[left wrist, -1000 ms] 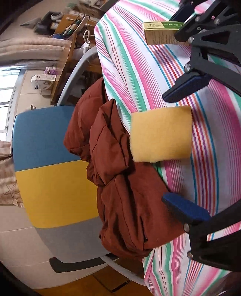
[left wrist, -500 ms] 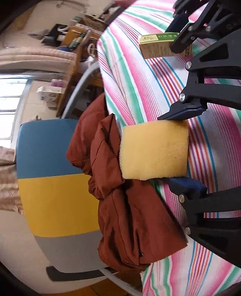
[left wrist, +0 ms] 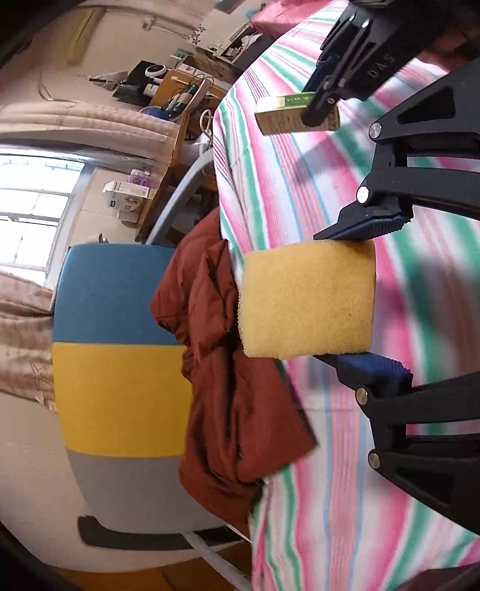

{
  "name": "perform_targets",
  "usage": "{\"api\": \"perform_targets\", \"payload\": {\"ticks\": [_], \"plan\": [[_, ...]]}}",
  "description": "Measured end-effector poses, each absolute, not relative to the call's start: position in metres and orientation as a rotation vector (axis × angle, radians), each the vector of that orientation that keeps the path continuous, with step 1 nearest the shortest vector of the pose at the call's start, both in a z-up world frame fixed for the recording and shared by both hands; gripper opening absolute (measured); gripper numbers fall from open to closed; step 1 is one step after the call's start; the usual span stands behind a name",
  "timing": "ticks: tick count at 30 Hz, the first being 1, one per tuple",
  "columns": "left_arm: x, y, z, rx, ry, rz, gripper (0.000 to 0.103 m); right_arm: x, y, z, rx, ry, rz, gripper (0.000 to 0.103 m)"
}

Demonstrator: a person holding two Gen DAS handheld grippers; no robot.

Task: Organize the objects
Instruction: 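Carry the green box and sponge into the gold tray and open both grippers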

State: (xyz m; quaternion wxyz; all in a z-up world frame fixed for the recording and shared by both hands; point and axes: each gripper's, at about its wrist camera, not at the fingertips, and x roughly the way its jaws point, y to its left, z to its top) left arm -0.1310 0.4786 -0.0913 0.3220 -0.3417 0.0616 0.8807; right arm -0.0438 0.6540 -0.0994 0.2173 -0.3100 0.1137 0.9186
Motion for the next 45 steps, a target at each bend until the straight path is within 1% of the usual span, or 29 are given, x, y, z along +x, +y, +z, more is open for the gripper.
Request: {"api": "perform_targets", "payload": {"ticks": [2,8,11,25,28,35,40,45], "plan": [[-0.123,0.467,-0.089,-0.918,0.132,2.302,0.053,-0.036,0.647,-0.098,-0.862,0.317,2.549,0.031],[-0.091,0.434,-0.080,-0.948,0.141,2.300,0.053,-0.015,0.622,-0.090,-0.883,0.285,2.574,0.030],[-0.076,0.412,-0.072,-0.959,0.088,2.278,0.053,-0.003,0.606,-0.085,-0.907,0.261,2.592,0.030],[-0.003,0.311,-0.032,-0.919,-0.025,2.238,0.053,0.057,0.524,-0.057,-0.989,0.338,2.739,0.030],[0.009,0.284,-0.024,-0.904,-0.043,2.243,0.053,0.062,0.497,-0.052,-1.029,0.379,2.788,0.030],[0.024,0.208,-0.006,-0.849,-0.038,2.322,0.053,0.067,0.412,-0.035,-1.112,0.332,2.957,0.030],[0.023,0.146,-0.007,-0.872,-0.059,2.401,0.053,0.063,0.351,-0.026,-1.186,0.333,3.076,0.030],[0.017,0.089,-0.016,-0.914,-0.062,2.495,0.053,0.053,0.295,-0.021,-1.267,0.281,3.176,0.030]]}}
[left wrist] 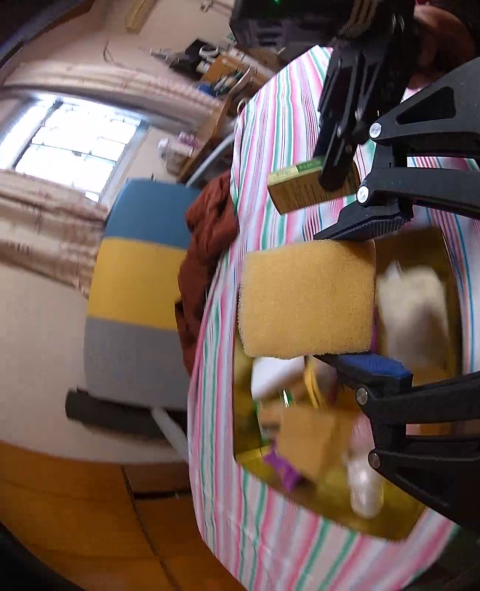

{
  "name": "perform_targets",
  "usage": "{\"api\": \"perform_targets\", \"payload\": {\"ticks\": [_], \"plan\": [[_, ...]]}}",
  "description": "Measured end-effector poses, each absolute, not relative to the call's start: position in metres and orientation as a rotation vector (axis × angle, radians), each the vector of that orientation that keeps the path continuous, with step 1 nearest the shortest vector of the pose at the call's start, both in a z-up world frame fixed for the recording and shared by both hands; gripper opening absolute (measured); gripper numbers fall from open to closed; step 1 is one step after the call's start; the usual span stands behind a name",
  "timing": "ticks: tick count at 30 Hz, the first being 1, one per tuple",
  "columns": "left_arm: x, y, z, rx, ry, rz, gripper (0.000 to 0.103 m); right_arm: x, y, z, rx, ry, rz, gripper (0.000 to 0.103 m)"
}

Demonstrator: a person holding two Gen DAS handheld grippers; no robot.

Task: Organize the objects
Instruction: 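Carry the green box and sponge into the gold tray and open both grippers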

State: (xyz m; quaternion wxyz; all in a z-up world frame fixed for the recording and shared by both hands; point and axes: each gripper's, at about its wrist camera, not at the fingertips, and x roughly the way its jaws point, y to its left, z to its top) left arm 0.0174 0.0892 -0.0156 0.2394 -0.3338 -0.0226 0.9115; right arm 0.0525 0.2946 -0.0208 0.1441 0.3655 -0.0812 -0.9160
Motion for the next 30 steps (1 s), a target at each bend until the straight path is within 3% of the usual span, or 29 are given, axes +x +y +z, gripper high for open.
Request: {"api": "perform_targets", "payload": {"ticks": [7,10,12,14,17,19,22,25,30], "plan": [[0.004,0.049,-0.040,-1.037,-0.076,2.531,0.054,0.028,0.254,-0.026,1.093,-0.176,-2.550,0.031],[-0.001,0.042,-0.053,-1.091,-0.062,2.519,0.054,0.016,0.249,-0.036,1.182,-0.153,-2.572,0.042],[-0.003,0.042,-0.062,-1.147,-0.050,2.489,0.058,0.015,0.257,-0.039,1.208,-0.223,-2.556,0.044],[0.004,0.037,-0.063,-1.136,-0.070,2.505,0.072,0.020,0.266,-0.038,1.190,-0.277,-2.549,0.044],[0.014,0.029,-0.057,-1.069,-0.094,2.569,0.084,0.024,0.269,-0.035,1.158,-0.266,-2.549,0.044],[0.018,0.021,-0.053,-1.027,-0.124,2.608,0.085,0.025,0.268,-0.034,1.147,-0.237,-2.562,0.043],[0.017,0.011,-0.047,-0.980,-0.159,2.648,0.081,0.019,0.263,-0.032,1.122,-0.176,-2.580,0.031],[0.006,0.008,-0.045,-1.010,-0.125,2.675,0.059,0.010,0.255,-0.036,1.153,-0.124,-2.577,0.026],[-0.005,0.011,-0.058,-1.145,-0.082,2.640,0.057,-0.010,0.237,-0.049,1.217,-0.179,-2.436,0.026]]}}
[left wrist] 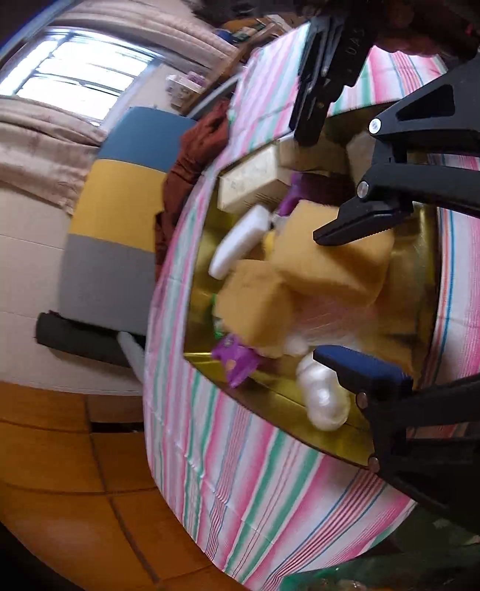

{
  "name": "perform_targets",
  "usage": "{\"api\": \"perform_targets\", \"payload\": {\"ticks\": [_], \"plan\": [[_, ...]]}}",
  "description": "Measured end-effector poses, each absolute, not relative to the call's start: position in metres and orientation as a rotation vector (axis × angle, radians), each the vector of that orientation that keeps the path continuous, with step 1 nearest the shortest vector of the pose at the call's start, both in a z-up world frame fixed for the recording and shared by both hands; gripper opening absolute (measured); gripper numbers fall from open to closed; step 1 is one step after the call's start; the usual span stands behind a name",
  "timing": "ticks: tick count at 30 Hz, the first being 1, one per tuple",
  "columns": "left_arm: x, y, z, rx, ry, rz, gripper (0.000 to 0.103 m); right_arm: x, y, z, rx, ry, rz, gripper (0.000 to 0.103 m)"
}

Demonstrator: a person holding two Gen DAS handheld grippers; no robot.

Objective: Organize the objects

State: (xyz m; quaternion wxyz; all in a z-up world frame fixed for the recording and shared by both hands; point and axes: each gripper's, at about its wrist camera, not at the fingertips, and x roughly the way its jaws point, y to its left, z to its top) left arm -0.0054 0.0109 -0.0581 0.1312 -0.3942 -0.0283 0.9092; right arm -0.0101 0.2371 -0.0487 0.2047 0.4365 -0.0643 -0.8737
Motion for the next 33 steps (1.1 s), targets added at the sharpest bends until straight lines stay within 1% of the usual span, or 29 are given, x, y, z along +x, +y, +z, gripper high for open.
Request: {"api": "perform_targets", "payload": {"ticks": [1,3,4,6,7,8,9,10,11,12,13,14,17,19,23,26,33], "plan": [[-0.005,0.013,-0.061,-1.164,-0.039,2.635,0.056,-0.012,0.235,-0.052,1.235,-0.202,-2.410,0.026],[-0.005,0.018,-0.072,-1.247,0.084,2.621,0.051,-0.016,0.231,-0.052,1.236,-0.214,-2.385,0.027],[-0.006,0.015,-0.077,-1.280,0.074,2.607,0.051,-0.014,0.232,-0.049,1.219,-0.215,-2.392,0.028],[-0.001,0.002,-0.078,-1.276,-0.079,2.578,0.051,-0.006,0.234,-0.036,1.156,-0.210,-2.417,0.038],[0.003,-0.002,-0.075,-1.252,-0.130,2.587,0.055,-0.002,0.234,-0.032,1.142,-0.186,-2.441,0.039],[0.007,-0.004,-0.071,-1.237,-0.146,2.610,0.068,0.003,0.233,-0.026,1.125,-0.142,-2.477,0.039],[0.011,-0.005,-0.065,-1.207,-0.149,2.638,0.074,0.007,0.232,-0.022,1.111,-0.120,-2.492,0.040],[0.014,-0.005,-0.061,-1.175,-0.153,2.658,0.083,0.011,0.230,-0.018,1.101,-0.098,-2.507,0.040],[0.018,-0.005,-0.053,-1.130,-0.162,2.679,0.089,0.015,0.228,-0.015,1.099,-0.066,-2.530,0.040],[0.022,-0.004,-0.046,-1.090,-0.166,2.692,0.092,0.017,0.227,-0.013,1.099,-0.047,-2.541,0.040],[0.025,-0.004,-0.039,-1.044,-0.165,2.711,0.099,0.020,0.227,-0.012,1.101,-0.029,-2.552,0.040],[0.029,-0.003,-0.032,-1.004,-0.160,2.735,0.103,0.021,0.226,-0.010,1.110,-0.007,-2.565,0.041],[0.034,-0.002,-0.013,-0.920,-0.118,2.788,0.103,0.024,0.221,-0.006,1.133,0.026,-2.586,0.042],[0.036,-0.004,-0.005,-0.916,-0.088,2.821,0.103,0.025,0.220,-0.005,1.151,0.032,-2.605,0.044],[0.037,-0.005,0.007,-0.967,-0.047,2.893,0.103,0.027,0.216,-0.003,1.182,0.063,-2.651,0.047],[0.035,-0.008,0.008,-1.009,-0.070,2.909,0.103,0.029,0.212,-0.002,1.198,0.080,-2.675,0.048],[0.032,-0.007,0.015,-1.090,-0.047,2.970,0.103,0.026,0.215,-0.001,1.265,0.031,-2.716,0.048]]}}
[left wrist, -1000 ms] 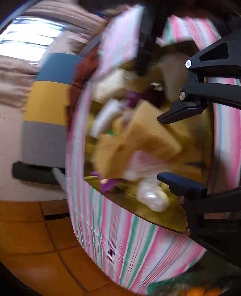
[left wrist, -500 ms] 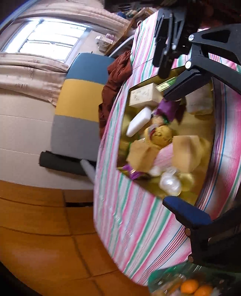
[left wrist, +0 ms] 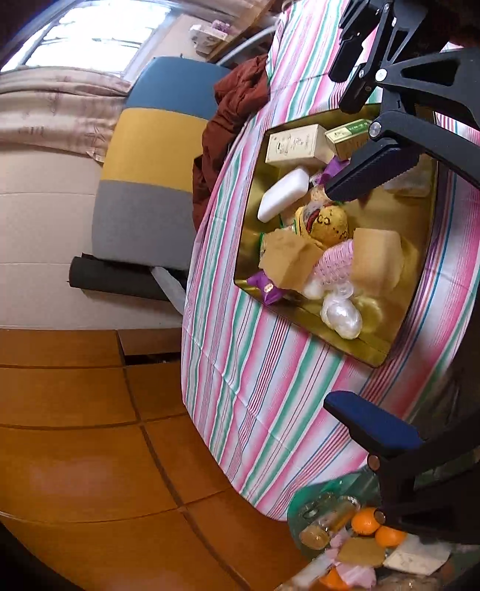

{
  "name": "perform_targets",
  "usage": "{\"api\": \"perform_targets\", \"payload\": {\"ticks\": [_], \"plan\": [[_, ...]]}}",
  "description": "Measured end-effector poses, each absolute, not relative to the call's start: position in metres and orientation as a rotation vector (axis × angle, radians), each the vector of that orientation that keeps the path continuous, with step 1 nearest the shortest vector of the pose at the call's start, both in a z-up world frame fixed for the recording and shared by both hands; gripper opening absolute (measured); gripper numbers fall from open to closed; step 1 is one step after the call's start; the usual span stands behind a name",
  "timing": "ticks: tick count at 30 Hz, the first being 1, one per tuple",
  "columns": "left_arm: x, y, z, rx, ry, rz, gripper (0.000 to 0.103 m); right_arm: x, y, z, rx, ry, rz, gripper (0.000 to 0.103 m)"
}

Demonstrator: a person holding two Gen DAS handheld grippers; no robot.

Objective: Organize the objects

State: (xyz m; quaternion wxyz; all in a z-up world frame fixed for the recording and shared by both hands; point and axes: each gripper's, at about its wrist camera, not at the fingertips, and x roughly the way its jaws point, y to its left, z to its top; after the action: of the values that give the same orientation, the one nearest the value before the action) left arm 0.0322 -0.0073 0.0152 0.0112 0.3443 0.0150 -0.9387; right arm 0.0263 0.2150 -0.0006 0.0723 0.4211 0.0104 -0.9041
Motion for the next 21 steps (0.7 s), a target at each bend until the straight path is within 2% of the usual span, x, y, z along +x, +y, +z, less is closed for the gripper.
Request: {"api": "perform_targets", "payload": {"ticks": [8,16,21], "plan": [[0.029,-0.002,0.020,1.130,0.057,-2.881,0.103,0.024,0.218,0.002,1.318,0.012,-2.792,0.048],[0.025,-0.001,0.015,1.193,-0.007,-2.839,0.103,0.020,0.220,0.000,1.374,-0.029,-2.781,0.048],[0.020,-0.001,0.013,1.244,0.026,-2.815,0.103,0.019,0.220,-0.002,1.384,-0.031,-2.789,0.048]]}}
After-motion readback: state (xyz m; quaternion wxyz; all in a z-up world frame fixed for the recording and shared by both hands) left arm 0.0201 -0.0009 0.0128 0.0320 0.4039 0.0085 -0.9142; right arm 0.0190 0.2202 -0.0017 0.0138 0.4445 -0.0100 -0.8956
